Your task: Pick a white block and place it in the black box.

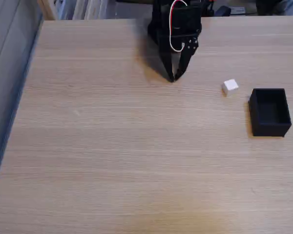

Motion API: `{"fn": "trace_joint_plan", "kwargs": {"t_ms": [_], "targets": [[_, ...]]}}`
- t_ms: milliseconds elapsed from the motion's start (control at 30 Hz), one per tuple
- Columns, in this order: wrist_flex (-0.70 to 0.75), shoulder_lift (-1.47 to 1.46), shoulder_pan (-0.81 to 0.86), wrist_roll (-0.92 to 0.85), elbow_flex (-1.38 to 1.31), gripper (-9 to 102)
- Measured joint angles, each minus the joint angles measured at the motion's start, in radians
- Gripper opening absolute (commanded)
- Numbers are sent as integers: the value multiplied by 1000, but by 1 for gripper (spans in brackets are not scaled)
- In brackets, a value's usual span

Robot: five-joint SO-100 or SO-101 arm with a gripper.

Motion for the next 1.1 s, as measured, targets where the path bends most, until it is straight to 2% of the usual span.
{"fn": "trace_joint_plan", "kwargs": {"t_ms": [1100], "targets": [[0,0,6,-14,0,0]]}}
